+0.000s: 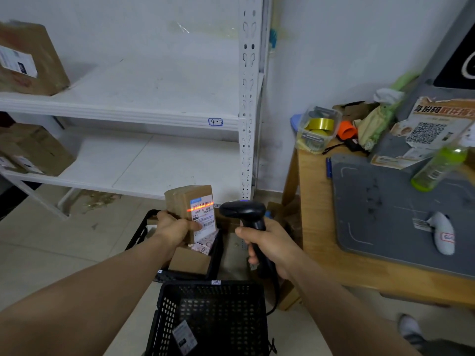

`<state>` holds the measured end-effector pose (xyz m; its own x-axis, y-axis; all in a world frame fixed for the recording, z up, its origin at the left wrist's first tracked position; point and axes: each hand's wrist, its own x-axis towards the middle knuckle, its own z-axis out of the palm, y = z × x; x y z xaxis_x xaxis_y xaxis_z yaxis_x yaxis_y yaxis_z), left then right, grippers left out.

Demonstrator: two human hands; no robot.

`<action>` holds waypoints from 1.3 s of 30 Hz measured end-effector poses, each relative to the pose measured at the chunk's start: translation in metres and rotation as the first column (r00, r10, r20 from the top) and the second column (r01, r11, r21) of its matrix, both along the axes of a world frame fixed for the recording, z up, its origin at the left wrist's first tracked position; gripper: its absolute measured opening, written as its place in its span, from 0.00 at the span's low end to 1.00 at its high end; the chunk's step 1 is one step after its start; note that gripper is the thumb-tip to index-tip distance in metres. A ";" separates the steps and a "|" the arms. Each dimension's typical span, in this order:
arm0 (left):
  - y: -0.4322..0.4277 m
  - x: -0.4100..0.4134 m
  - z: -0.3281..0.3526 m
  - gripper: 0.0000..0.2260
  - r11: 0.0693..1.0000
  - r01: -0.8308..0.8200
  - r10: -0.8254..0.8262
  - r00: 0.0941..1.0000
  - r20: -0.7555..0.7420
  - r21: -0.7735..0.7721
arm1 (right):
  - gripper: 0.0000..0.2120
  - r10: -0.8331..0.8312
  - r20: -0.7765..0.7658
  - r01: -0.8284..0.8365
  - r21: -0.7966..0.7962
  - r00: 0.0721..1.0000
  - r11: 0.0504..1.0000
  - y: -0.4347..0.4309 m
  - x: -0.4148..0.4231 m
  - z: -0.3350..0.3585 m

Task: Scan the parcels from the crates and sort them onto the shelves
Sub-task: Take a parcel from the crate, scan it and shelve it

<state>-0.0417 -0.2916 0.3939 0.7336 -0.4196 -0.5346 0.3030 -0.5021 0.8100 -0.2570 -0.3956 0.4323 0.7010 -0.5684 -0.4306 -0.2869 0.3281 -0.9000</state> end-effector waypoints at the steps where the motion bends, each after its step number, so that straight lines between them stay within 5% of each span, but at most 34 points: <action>1: 0.000 0.000 -0.001 0.31 1.000 0.007 -0.007 1.000 -0.004 -0.001 | 0.04 0.001 -0.002 -0.001 -0.001 1.000 1.000 0.000 0.000 0.000; 9: -0.002 0.005 -0.007 0.32 0.999 0.033 -0.033 0.999 -0.024 -0.028 | 0.05 0.017 -0.016 -0.017 0.000 1.000 1.000 -0.008 0.000 0.000; 15: -0.003 0.000 -0.017 0.21 0.997 0.062 -0.065 0.996 -0.056 -0.053 | 0.15 -0.072 -0.180 0.058 -0.081 0.981 0.995 -0.048 -0.015 -0.018; 23: -0.011 -0.018 -0.030 0.42 0.971 0.214 -0.232 0.947 -0.223 -0.104 | 0.11 -0.315 -0.606 0.085 -0.377 0.731 0.922 -0.127 -0.056 -0.077; 39: -0.027 -0.046 -0.033 0.31 0.943 0.320 -0.334 0.904 -0.266 -0.096 | 0.27 -0.346 -0.742 0.046 -0.393 0.574 0.918 -0.135 -0.074 -0.112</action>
<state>-0.0877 -0.3186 0.3605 0.3782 -0.6414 -0.6676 0.3421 -0.5732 0.7445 -0.3312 -0.5309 0.3198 0.0243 -0.8474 -0.5305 -0.8854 0.2281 -0.4050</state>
